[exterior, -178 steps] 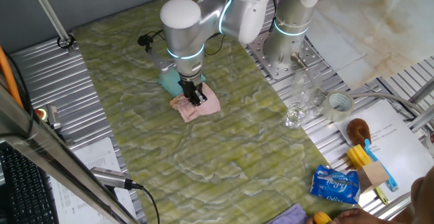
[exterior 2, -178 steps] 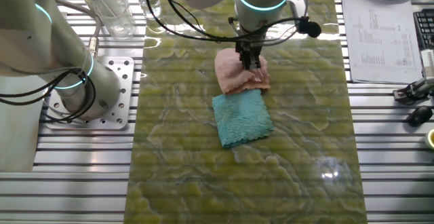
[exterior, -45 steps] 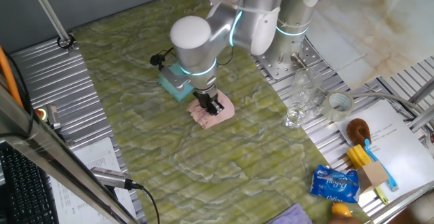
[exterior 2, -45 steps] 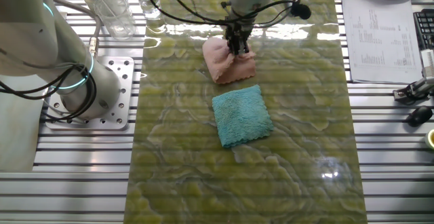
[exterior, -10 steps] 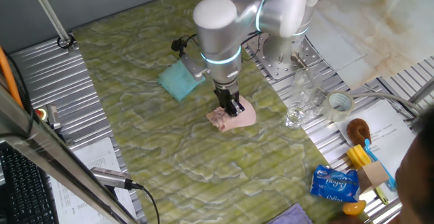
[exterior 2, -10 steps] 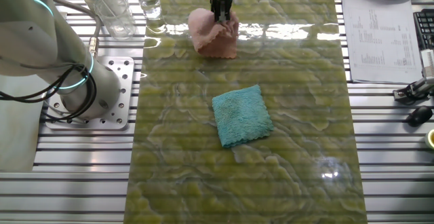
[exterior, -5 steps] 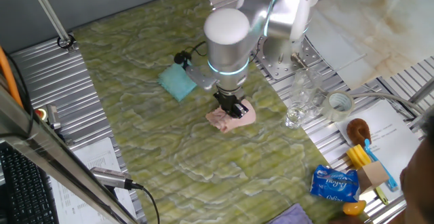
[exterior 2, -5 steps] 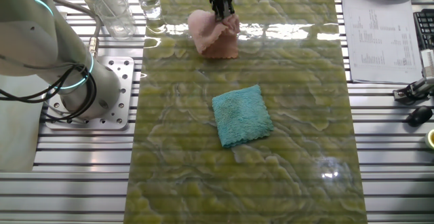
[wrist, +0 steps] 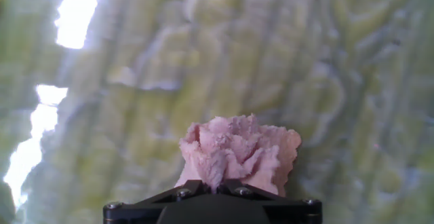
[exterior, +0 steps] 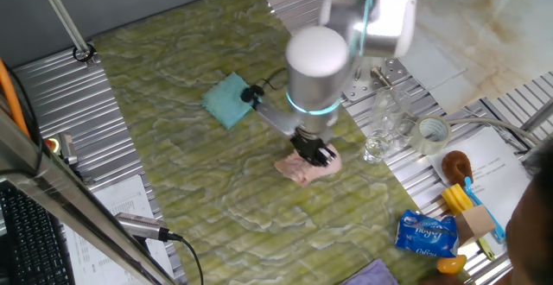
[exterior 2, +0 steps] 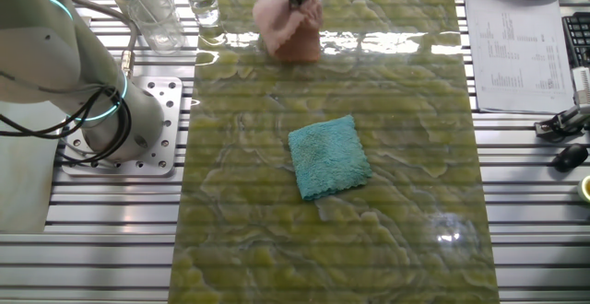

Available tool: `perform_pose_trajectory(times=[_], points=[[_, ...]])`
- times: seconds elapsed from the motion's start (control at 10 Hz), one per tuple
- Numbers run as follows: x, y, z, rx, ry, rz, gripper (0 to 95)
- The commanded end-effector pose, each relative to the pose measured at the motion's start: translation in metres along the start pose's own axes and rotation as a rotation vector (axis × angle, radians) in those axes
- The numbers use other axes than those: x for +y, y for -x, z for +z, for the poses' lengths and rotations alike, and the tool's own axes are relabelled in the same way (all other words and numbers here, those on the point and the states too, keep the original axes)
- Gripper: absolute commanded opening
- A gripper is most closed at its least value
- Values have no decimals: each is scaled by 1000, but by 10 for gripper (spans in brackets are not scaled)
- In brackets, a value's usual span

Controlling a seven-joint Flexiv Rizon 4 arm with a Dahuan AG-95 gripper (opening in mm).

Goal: Clean the table with a cloth

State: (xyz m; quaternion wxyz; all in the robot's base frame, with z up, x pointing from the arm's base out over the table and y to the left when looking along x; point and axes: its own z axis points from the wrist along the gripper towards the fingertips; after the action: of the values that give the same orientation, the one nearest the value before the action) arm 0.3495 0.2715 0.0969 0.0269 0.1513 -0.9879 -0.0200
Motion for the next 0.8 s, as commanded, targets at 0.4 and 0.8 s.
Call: perform_pose_trajectory(times=[0.4, 0.8], points=[[20, -1, 3, -41, 113, 225, 0], [18, -1, 2, -50, 60, 128, 760]])
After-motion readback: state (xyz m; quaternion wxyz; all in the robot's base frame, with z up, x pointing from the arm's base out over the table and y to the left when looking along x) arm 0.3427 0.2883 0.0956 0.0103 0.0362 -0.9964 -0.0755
